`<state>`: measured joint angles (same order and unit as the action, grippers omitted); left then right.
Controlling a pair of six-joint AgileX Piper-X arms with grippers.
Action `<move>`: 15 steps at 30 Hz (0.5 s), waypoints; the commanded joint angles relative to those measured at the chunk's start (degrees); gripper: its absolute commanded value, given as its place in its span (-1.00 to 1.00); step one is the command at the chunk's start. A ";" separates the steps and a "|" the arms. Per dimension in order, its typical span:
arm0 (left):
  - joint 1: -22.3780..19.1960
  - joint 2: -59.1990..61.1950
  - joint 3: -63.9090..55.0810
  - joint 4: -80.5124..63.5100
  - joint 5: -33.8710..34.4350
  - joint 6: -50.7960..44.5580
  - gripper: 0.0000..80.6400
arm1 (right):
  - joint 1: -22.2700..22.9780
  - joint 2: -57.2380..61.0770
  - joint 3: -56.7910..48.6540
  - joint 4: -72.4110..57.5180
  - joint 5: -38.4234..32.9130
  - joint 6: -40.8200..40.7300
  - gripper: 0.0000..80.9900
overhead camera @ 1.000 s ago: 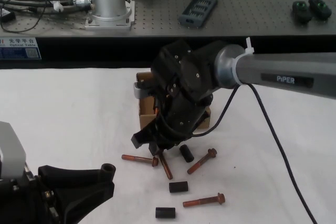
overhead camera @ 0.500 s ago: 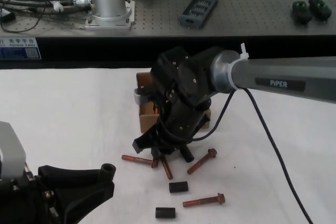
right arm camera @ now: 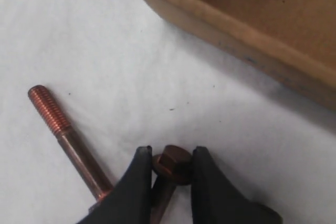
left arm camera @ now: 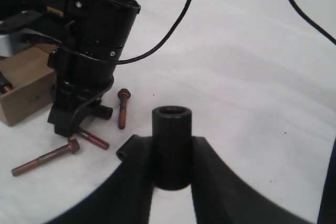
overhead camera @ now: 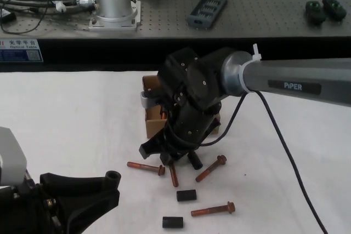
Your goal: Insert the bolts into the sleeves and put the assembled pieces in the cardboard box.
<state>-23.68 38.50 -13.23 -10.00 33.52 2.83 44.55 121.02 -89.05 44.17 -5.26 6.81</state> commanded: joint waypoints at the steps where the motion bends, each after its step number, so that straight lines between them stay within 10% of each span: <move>1: 0.03 -0.63 -0.13 -0.21 0.59 -2.44 -0.98 | 0.26 -4.23 -0.22 -0.39 1.32 -0.01 -1.00; 15: -0.53 6.09 -0.13 -8.00 10.85 1.81 -0.98 | 1.64 -32.48 23.98 -18.61 1.92 -0.46 -1.00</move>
<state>-23.68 42.60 -13.12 -12.34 41.86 4.03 45.97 90.98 -69.10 29.89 -3.16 6.81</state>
